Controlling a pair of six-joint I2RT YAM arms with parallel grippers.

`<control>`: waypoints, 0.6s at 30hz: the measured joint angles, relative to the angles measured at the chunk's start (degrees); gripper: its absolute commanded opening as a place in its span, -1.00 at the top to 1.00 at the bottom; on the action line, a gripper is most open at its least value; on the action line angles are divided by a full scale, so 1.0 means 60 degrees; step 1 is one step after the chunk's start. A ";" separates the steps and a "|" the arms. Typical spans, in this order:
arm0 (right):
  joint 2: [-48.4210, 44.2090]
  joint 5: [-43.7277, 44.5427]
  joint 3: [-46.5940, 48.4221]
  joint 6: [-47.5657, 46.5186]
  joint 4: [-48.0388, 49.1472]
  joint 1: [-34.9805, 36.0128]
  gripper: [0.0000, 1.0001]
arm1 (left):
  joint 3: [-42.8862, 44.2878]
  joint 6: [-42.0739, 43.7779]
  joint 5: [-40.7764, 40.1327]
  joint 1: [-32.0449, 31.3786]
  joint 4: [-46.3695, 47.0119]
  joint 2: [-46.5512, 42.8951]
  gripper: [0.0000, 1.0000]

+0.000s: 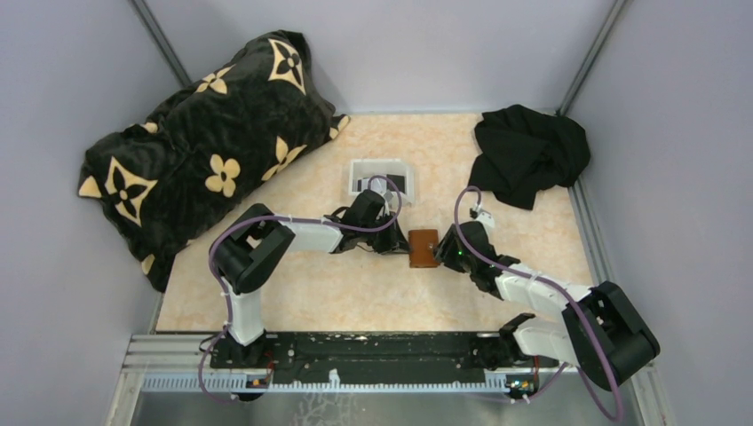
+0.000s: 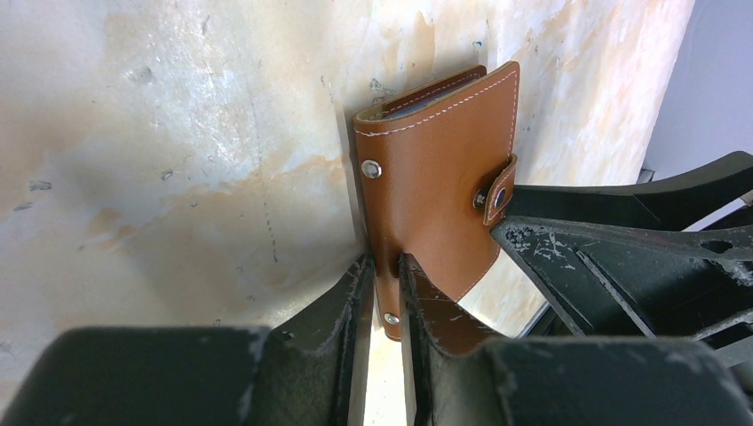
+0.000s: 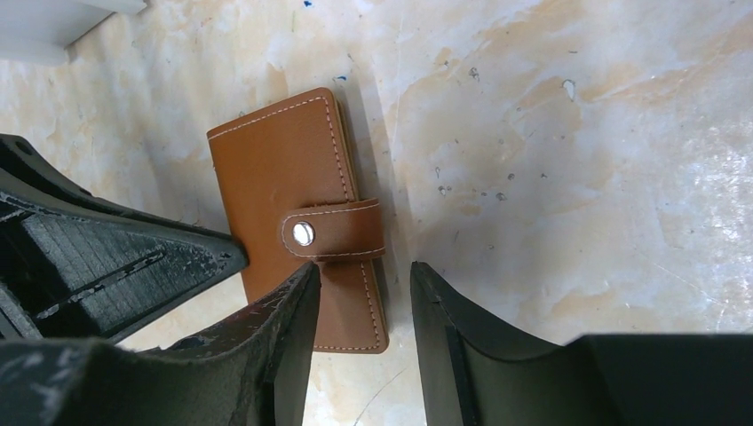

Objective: Put the credit cards into the card holder
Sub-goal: Close the card holder at the center of the board.

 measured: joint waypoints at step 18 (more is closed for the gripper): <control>-0.0215 -0.0831 -0.0342 -0.0106 0.0627 -0.0838 0.01 | 0.0000 0.0004 0.0004 0.0018 -0.0011 0.0011 0.50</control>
